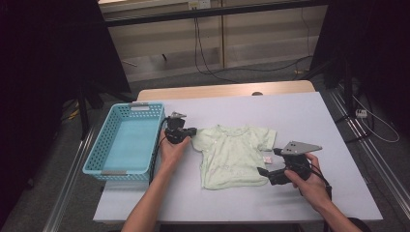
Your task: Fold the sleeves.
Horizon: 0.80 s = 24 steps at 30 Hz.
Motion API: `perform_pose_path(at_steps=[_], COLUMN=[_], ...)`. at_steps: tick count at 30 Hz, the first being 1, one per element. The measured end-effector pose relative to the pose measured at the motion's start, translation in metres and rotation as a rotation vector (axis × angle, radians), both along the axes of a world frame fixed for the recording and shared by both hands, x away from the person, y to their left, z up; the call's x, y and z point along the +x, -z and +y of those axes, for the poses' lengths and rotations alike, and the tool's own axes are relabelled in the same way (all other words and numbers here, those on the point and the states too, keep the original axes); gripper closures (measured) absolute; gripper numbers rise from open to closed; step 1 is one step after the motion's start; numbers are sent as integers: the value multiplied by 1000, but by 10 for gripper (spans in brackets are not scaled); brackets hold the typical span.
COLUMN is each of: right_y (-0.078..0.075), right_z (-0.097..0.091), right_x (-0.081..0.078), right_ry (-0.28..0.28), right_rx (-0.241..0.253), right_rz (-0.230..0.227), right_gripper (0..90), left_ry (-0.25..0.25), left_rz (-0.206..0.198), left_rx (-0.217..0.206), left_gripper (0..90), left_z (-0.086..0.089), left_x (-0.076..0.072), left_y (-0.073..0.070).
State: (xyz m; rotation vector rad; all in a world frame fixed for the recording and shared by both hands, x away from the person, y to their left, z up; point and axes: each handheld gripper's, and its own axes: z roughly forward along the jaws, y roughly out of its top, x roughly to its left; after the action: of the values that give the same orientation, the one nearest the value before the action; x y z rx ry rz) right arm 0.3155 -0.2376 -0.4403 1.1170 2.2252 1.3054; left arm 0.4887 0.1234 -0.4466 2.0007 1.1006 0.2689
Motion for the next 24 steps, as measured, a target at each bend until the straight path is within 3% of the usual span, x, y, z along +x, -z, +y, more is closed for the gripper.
perform_pose_path(at_steps=[10,19,24], right_y=[-1,-1,-2], right_z=[-1,0,-1], right_x=[-1,-1,-1], right_ry=[2,-3,-3], right_rx=[4,5,5], right_rz=[-4,-8,-11], right_gripper=[57,56,56], left_ry=[35,42,50], left_rz=[-21,-22,-15], left_rx=[-59,-89,-82], left_gripper=[871,871,871], left_z=[-10,-17,-23], left_x=[-10,-13,-13], left_y=[-12,-16,-17])
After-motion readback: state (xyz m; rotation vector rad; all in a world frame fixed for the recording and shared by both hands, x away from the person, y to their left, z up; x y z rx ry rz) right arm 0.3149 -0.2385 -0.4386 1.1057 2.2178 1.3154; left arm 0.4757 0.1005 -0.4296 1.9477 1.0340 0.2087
